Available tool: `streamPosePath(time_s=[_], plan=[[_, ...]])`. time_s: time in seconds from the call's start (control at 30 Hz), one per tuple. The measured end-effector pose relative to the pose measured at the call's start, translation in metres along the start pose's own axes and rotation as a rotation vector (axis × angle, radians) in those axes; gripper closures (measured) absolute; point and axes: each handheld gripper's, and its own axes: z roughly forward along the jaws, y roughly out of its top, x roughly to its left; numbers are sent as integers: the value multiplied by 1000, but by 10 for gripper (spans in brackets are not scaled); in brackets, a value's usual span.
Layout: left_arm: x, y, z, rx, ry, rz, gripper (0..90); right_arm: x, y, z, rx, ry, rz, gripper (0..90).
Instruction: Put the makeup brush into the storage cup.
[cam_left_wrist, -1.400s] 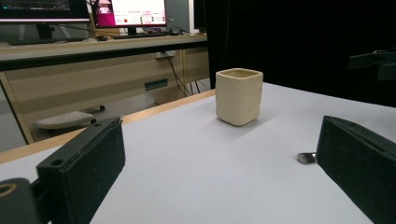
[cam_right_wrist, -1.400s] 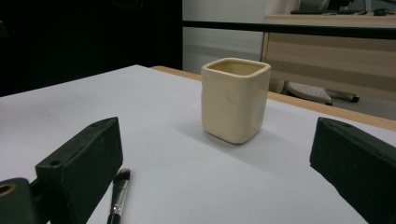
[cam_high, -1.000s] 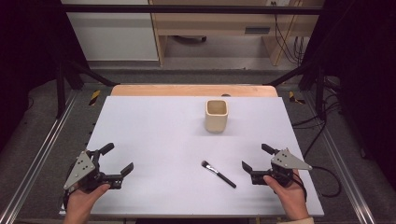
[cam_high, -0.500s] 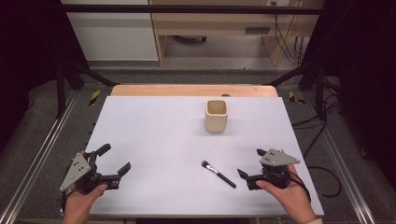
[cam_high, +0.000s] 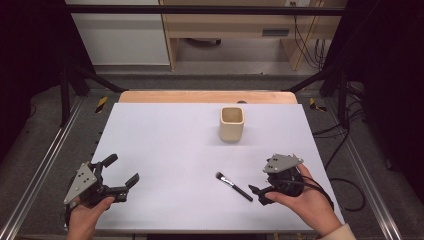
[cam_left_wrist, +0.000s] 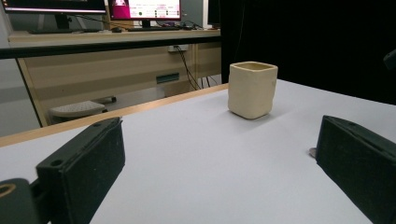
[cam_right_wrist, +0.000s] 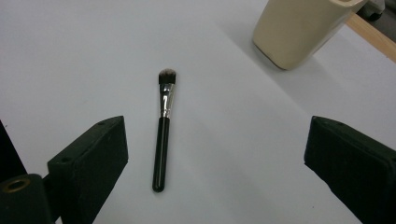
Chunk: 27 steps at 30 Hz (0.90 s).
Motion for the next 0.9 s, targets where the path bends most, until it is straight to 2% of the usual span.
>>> streamPosePath(time_s=[0.1, 0.23, 0.33, 0.43, 0.63, 0.9], plan=[[1, 0, -1, -1, 5, -4, 10, 1, 7, 1, 56, 21, 16, 63], [2, 0, -3, -1, 10, -5, 10, 1, 15, 6, 115, 27, -20, 73], [3, 0, -4, -2, 12, -6, 10, 1, 20, 13, 148, 36, -5, 70], [4, -1, -4, -1, 14, -9, 10, 4, 25, 19, 187, 44, -13, 76], [4, -3, -5, 0, 14, -16, 9, 8, 36, 32, 222, 58, 10, 78], [5, -2, -6, -8, 23, -22, 9, 12, 47, 42, 228, 71, -13, 77]])
